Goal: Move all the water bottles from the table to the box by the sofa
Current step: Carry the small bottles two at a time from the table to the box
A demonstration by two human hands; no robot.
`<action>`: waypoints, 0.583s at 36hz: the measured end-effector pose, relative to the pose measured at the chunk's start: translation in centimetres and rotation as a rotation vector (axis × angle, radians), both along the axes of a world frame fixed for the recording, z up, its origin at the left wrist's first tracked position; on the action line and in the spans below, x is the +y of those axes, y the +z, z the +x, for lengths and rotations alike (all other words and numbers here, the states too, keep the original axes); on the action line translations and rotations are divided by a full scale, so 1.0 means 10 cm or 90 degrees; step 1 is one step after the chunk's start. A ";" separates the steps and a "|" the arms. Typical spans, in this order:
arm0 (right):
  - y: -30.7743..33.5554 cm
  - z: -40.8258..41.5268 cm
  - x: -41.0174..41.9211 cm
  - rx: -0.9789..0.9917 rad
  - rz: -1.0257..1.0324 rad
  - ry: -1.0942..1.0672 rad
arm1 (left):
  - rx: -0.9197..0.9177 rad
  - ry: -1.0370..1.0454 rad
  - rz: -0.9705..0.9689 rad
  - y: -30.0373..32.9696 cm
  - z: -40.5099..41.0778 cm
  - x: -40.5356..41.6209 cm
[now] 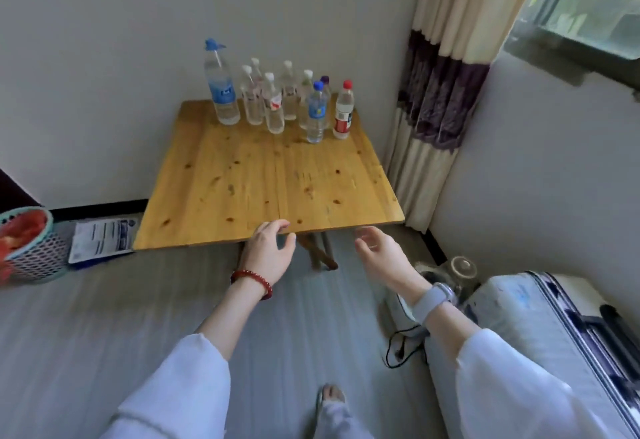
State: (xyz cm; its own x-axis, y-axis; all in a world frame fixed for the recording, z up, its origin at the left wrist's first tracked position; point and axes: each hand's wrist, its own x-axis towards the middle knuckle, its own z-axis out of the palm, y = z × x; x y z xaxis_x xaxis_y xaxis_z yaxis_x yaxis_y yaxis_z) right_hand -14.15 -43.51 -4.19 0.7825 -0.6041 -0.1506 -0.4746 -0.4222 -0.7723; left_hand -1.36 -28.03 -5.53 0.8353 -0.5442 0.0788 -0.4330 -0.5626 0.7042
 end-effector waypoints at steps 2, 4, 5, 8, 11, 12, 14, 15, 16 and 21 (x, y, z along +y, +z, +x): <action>0.08 0.47 -0.33 -0.013 0.000 0.003 | -0.009 0.007 0.001 0.08 0.44 -0.29; 0.16 0.93 -0.58 -0.024 -0.006 0.017 | -0.015 0.026 0.002 0.17 0.85 -0.50; 0.19 1.14 -0.68 -0.028 -0.007 0.026 | -0.013 0.037 0.004 0.20 1.04 -0.56; 0.20 1.68 -0.89 -0.040 -0.002 0.059 | -0.017 0.067 0.018 0.22 1.51 -0.67; 0.16 2.24 -1.08 -0.044 0.008 0.076 | -0.009 0.100 0.036 0.15 2.03 -0.76; 0.13 2.46 -1.14 -0.043 0.006 0.079 | -0.003 0.110 0.045 0.11 2.24 -0.80; 0.06 2.90 -1.25 -0.039 0.000 0.076 | 0.004 0.126 0.059 0.02 2.65 -0.89; 0.03 3.12 -1.31 -0.036 -0.002 0.072 | 0.004 0.132 0.061 -0.01 2.87 -0.95; 0.00 3.36 -1.36 -0.035 0.000 0.068 | 0.005 0.136 0.060 -0.05 3.10 -1.01; -0.09 4.56 -1.67 -0.043 -0.009 0.016 | 0.018 0.137 0.026 -0.17 4.17 -1.37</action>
State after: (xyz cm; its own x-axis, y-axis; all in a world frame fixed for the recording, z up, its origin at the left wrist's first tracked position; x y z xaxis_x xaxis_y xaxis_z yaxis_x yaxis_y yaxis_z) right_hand 31.48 -60.17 -5.05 0.8060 -0.5852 -0.0884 -0.4102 -0.4447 -0.7963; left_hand 40.38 -41.74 -7.23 0.9342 -0.3550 0.0344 -0.2794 -0.6684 0.6893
